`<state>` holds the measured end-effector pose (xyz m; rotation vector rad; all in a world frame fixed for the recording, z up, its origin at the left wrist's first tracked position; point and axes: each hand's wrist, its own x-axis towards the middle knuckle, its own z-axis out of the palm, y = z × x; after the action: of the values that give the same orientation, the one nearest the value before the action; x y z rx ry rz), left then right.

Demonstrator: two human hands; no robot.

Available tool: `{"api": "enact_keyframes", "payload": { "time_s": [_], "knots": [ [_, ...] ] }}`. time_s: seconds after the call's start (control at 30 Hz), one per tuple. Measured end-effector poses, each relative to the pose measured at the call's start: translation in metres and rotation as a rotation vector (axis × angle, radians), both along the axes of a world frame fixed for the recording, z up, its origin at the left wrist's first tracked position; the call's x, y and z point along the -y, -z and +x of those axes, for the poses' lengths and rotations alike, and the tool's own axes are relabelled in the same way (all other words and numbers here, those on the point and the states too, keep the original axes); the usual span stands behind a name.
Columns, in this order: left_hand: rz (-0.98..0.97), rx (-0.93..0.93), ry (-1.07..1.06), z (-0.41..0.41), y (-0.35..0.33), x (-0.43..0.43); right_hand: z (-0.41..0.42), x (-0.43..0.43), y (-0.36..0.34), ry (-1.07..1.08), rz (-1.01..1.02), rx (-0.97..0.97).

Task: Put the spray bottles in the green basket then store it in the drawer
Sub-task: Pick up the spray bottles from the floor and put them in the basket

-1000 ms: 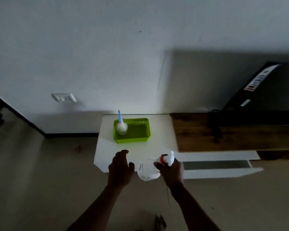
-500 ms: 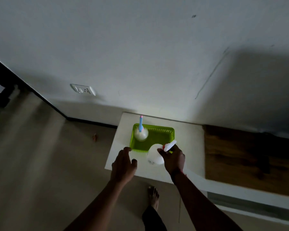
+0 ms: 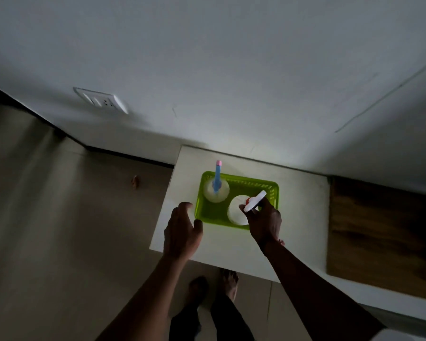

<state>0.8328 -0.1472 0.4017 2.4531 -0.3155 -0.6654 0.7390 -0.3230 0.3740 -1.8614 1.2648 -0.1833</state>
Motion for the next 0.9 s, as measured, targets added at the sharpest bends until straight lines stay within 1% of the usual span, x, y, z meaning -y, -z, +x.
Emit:
{"api": "enact_keyframes", "payload": {
  "time_s": [0.1,0.23,0.4,0.57,0.73,0.8,0.9],
  "knots": [
    [0.007,-0.008,0.006,0.008,0.014,-0.002,0.006,-0.009,0.016,-0.052,0.028,0.003],
    [0.0,-0.034,0.022,0.015,0.025,-0.004,0.013,-0.025,0.034,-0.111,0.007,0.001],
    [-0.025,-0.035,0.048,0.018,0.033,-0.008,0.014,-0.031,0.043,-0.082,0.031,-0.067],
    [-0.034,-0.031,0.097,0.013,0.032,-0.013,0.003,-0.03,0.032,-0.125,0.084,-0.134],
    [-0.052,-0.044,0.156,0.002,0.023,-0.013,-0.024,-0.035,0.01,-0.094,0.083,-0.199],
    [-0.037,-0.069,0.199,-0.006,0.017,-0.013,-0.039,-0.039,-0.002,-0.077,0.095,-0.217],
    [0.023,-0.099,0.322,-0.023,0.009,-0.018,-0.061,-0.045,-0.018,-0.033,0.138,-0.21]
  ]
}}
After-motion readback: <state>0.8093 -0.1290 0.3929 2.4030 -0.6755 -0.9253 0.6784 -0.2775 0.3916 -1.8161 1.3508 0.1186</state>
